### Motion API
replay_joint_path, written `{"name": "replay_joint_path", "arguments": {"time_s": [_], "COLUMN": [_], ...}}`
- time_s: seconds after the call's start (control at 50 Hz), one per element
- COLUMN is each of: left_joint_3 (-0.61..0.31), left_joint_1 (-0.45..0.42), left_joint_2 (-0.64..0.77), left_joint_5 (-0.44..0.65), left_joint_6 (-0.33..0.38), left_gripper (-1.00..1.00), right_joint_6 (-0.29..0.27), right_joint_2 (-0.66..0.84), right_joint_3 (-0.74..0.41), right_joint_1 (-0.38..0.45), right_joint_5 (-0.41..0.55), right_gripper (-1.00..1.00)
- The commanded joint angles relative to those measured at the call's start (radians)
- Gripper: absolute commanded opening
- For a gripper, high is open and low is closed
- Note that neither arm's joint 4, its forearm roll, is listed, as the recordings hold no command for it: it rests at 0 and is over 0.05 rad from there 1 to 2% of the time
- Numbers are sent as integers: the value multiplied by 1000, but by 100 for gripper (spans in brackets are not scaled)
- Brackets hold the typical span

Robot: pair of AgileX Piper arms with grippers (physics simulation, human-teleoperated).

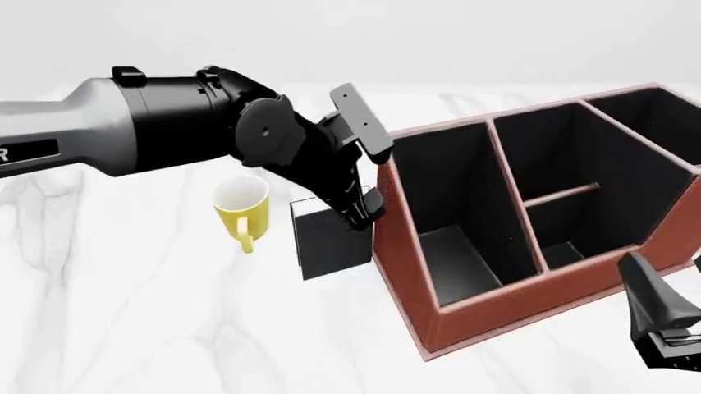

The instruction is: Pick up the book and place it in the back compartment of the caddy.

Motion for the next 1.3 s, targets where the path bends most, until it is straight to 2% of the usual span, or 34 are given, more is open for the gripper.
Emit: {"name": "replay_joint_path", "arguments": {"time_s": [0.02,0.18,0.26,0.42,0.68,0.88,0.9,1.0,1.3], "left_joint_3": [32,40,36,56,93,170,180,213,261], "left_joint_1": [2,65,69,101,102,109,99,64,55], "left_joint_2": [36,63,63,74,113,156,157,136,26], "left_joint_5": [-41,-49,-52,-63,-137,-250,-261,-277,-239], "left_joint_6": [-1,54,46,80,46,18,-11,-68,-92], "left_gripper": [100,100,100,100,100,100,-100,-100,-100], "right_joint_6": [0,0,-2,-4,-2,-1,-1,-3,-3], "right_joint_2": [2,14,-5,0,13,33,38,38,17], "right_joint_3": [0,0,0,0,0,0,0,0,0], "right_joint_1": [0,2,2,3,1,-2,-3,-4,-6], "right_joint_5": [-1,-13,7,3,-7,-24,-29,-28,-10], "right_gripper": [100,100,100,100,100,100,100,100,100]}}
